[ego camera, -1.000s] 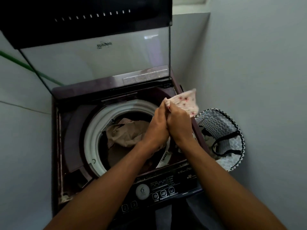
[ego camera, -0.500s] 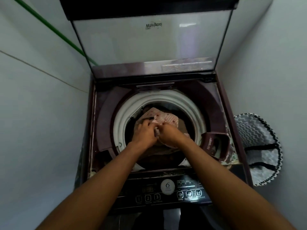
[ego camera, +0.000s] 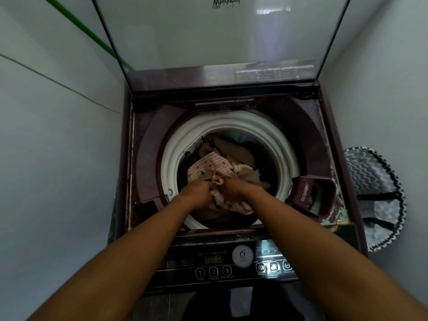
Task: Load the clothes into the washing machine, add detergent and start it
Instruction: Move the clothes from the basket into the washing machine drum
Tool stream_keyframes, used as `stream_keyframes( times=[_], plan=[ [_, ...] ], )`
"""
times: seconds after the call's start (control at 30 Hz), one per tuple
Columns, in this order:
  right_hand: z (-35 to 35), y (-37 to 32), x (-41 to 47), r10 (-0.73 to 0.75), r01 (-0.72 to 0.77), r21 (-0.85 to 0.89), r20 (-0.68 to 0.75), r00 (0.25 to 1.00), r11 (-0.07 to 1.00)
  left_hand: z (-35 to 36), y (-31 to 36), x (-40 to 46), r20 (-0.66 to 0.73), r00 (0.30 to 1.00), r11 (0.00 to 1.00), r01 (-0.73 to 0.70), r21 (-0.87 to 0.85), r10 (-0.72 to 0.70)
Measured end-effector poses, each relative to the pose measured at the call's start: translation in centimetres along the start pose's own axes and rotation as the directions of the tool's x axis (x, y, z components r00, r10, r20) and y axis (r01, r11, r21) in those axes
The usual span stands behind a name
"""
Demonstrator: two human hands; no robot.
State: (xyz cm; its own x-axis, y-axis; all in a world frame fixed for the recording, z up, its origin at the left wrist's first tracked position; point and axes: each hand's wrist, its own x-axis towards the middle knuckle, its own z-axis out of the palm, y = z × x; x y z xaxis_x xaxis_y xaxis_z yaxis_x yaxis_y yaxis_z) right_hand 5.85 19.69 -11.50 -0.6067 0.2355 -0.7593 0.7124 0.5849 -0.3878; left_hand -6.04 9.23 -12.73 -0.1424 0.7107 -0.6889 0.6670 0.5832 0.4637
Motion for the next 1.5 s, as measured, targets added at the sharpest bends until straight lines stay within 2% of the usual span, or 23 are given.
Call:
stream_keyframes(
  times=[0.13, 0.2, 0.27, 0.37, 0.47, 0.57, 0.73, 0.83, 0.97, 1.07, 1.17, 1.3, 1.4, 1.5],
  plan=[
    [-1.6, -0.3, -1.4, 0.001, 0.029, 0.085, -0.341, 0.94, 0.996, -0.7, 1.2, -0.4, -0.332, 0.943, 0.996, -0.053, -0.066, 0.028],
    [-2.1, -0.1, -2.1, -0.013, 0.053, 0.094, -0.383, 0.924, 0.994, -1.2, 2.2, -0.6, -0.481, 0.876, 0.992, -0.092, -0.087, 0.039],
    [-2.7, 0.3, -3.0, -0.01, 0.049, 0.085, -0.407, 0.914, 0.995, -1.3, 2.9, -0.4, -0.564, 0.825, 0.985, -0.117, -0.126, 0.026],
    [-3.8, 1.5, -4.2, 0.025, 0.05, 0.144, -0.476, 0.879, 0.988, -1.2, 4.1, 0.0, -0.6, 0.8, 0.975, -0.149, -0.166, 0.02],
    [-5.1, 2.6, -5.2, 0.046, 0.098, 0.254, -0.507, 0.861, 0.962, -1.7, 6.0, -0.4, -0.606, 0.79, 0.957, -0.237, -0.164, 0.092],
    [-6.1, 3.5, -6.4, 0.061, 0.128, 0.29, -0.564, 0.824, 0.948, -2.4, 8.1, -1.0, -0.629, 0.764, 0.947, -0.288, -0.14, 0.139],
    [-7.7, 5.5, -9.2, 0.109, 0.222, 0.357, -0.71, 0.696, 0.907, -3.1, 12.9, -1.4, -0.721, 0.644, 0.903, -0.425, -0.061, 0.255],
    [-8.8, 7.1, -11.6, 0.159, 0.27, 0.409, -0.758, 0.633, 0.872, -3.1, 16.3, -1.2, -0.734, 0.608, 0.879, -0.476, -0.031, 0.304],
    [-9.7, 10.8, -15.0, 0.212, 0.37, 0.429, -0.84, 0.5, 0.824, -2.0, 21.6, -0.5, -0.721, 0.561, 0.833, -0.551, 0.04, 0.407],
    [-9.7, 14.4, -16.7, 0.298, 0.368, 0.482, -0.839, 0.454, 0.795, -1.0, 25.7, 0.2, -0.697, 0.55, 0.803, -0.592, 0.064, 0.461],
    [-9.2, 18.8, -18.2, 0.393, 0.308, 0.547, -0.807, 0.441, 0.778, 0.6, 29.7, 1.2, -0.64, 0.573, 0.791, -0.605, 0.09, 0.512],
    [-7.9, 25.1, -19.4, 0.516, 0.253, 0.664, -0.723, 0.46, 0.704, 2.8, 34.5, 3.1, -0.532, 0.547, 0.738, -0.625, 0.254, 0.646],
    [-6.4, 29.7, -19.5, 0.606, 0.184, 0.753, -0.629, 0.487, 0.632, 4.6, 37.1, 5.1, -0.484, 0.532, 0.713, -0.599, 0.366, 0.695],
    [-4.9, 33.8, -19.4, 0.668, 0.107, 0.812, -0.54, 0.511, 0.574, 6.6, 39.2, 7.4, -0.41, 0.625, 0.748, -0.546, 0.378, 0.664]
  ],
)
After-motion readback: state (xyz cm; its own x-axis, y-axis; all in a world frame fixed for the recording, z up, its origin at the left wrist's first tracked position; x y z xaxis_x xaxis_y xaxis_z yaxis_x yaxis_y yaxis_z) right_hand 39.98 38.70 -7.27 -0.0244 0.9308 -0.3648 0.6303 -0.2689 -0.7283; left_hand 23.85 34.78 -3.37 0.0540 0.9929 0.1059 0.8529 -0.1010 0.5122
